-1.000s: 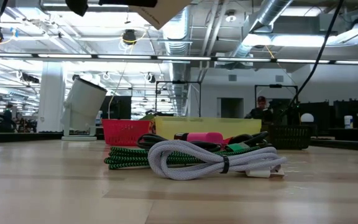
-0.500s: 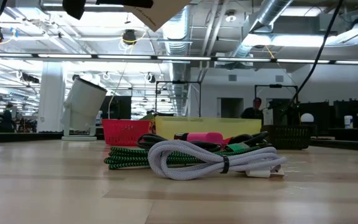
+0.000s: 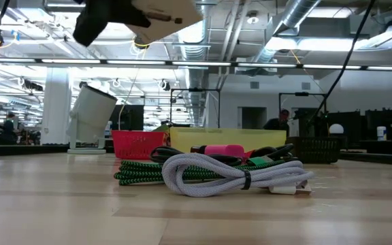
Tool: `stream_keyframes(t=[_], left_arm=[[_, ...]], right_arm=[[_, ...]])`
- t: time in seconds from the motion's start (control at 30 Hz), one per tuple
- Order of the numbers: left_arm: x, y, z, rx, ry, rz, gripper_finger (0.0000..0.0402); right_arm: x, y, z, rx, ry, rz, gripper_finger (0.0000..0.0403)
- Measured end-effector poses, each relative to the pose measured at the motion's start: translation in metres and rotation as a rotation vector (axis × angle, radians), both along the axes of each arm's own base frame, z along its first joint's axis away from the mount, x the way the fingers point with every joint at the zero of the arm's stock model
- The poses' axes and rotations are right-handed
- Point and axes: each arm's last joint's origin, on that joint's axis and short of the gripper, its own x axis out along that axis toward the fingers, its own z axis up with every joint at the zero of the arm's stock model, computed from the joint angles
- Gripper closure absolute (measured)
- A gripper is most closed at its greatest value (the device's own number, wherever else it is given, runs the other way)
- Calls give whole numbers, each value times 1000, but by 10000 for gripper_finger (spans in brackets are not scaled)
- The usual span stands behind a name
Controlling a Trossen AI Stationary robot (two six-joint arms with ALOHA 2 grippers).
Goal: Pick and place items into bin
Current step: Put the white card reader box into the red bin
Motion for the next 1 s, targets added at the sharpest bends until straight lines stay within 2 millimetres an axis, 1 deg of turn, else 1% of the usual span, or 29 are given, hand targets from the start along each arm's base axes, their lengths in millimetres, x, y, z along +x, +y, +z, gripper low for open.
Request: stream_keyframes(t=[0.1,0.2,0.37,0.6,0.83,1.0], left_arm=[[-3,9,-5,67,69,47,366],[-6,21,-9,150,144,110,366],[-6,46,-12,279,264,222,364],[-9,76,-15,406,477,317,364],[-19,102,-20,395,704,341,365],[-20,108,-23,323,743,328,364]], right_arm=[[-1,1,0,-10,-2,6,184],[-2,2,0,-16,3,12,180],[-1,1,0,-19,1,7,181],[2,-3,0,-20,1,-4,188],[5,-8,0,-21,1,-16,194],[8,-12,0,-21,1,-26,195]])
